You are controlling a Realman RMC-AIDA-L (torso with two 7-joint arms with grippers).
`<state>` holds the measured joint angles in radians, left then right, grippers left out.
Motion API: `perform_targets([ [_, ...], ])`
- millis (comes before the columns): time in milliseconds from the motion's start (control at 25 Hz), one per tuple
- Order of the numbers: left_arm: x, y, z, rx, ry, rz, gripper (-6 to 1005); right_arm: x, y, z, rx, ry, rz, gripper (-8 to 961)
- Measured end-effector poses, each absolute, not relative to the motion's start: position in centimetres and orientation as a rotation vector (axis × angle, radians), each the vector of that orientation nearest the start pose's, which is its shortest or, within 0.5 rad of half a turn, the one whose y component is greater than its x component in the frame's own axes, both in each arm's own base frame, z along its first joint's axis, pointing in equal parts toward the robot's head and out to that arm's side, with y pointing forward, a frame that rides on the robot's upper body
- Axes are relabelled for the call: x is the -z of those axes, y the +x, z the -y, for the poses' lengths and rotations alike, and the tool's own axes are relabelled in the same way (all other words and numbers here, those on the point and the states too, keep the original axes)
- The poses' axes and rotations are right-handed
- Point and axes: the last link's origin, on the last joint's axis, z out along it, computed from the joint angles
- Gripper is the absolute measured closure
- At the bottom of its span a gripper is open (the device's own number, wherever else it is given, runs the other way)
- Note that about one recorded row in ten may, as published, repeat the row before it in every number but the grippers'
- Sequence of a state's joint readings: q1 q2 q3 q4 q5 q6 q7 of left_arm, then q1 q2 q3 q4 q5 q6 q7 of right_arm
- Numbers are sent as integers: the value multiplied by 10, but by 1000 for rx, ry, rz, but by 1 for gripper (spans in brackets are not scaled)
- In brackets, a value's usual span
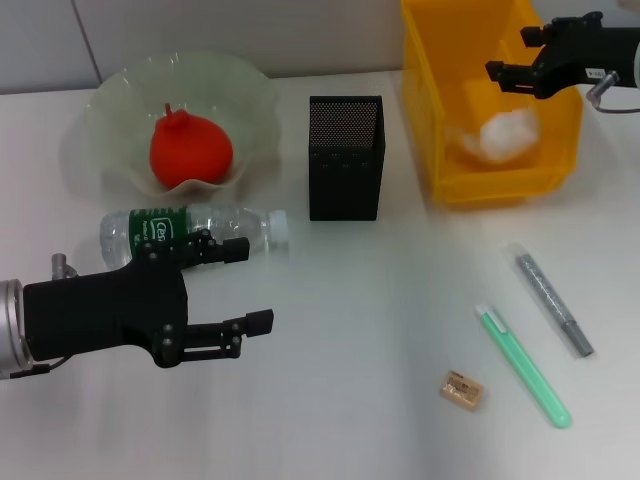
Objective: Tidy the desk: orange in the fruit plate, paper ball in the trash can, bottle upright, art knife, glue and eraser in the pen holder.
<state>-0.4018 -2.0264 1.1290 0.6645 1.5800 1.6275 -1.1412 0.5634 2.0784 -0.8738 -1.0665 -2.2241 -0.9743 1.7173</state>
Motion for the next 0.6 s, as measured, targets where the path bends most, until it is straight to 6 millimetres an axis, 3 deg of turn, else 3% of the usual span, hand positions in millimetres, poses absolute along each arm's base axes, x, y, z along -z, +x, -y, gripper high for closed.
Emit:
perform_targets([
  [40, 12, -245, -292, 900, -2846, 228, 184, -77, 246, -426, -140, -2228, -468, 349],
  [320, 12, -244, -293, 899, -2847, 224, 185, -82, 243, -423, -191, -2217, -453, 308],
  [600, 12, -244, -293, 898, -2846, 223, 184, -99, 231, -395, -409, -2201, -335, 284],
])
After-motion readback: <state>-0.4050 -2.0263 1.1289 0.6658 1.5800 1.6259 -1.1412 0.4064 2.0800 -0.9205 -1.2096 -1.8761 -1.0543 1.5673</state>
